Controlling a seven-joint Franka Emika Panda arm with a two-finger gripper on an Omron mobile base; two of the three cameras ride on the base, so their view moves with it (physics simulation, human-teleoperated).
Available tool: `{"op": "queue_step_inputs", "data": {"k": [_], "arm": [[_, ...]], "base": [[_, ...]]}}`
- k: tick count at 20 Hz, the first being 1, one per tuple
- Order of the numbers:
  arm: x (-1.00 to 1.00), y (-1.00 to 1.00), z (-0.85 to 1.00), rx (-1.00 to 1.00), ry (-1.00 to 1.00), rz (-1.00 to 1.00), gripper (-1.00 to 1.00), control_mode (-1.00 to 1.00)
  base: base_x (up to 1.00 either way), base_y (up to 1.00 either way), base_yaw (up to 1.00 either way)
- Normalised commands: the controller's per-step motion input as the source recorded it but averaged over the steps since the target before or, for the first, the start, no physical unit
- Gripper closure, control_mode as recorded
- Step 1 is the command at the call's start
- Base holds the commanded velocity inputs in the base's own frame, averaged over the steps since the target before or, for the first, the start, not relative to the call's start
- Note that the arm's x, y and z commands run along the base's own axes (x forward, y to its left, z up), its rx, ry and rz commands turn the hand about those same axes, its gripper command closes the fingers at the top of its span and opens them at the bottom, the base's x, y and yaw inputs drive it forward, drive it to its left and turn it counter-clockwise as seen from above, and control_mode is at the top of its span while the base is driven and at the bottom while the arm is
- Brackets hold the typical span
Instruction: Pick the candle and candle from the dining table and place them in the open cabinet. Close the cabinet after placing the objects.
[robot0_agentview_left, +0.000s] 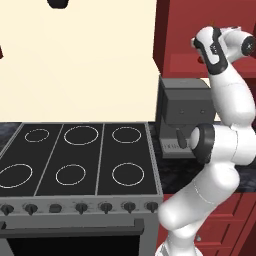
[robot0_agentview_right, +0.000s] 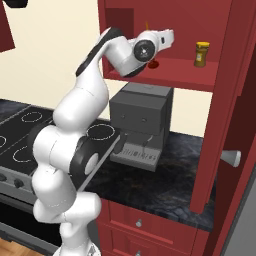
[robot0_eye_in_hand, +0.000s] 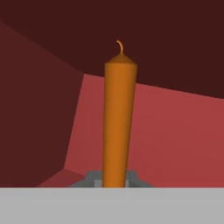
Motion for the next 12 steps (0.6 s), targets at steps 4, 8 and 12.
{"op": "queue_step_inputs", "data": {"k": [4, 8, 12], "arm": [[0.00, 0.00, -0.01, 0.00, 0.00, 0.00, 1.00, -1.00], [0.00, 0.00, -0.22, 0.00, 0.00, 0.00, 1.00, -1.00], [0.02, 0.00, -0.06, 0.00, 0.00, 0.00, 1.00, -1.00]], "base": [[0.00, 0.00, 0.00], [0.00, 0.00, 0.00], [0.00, 0.00, 0.00]]}}
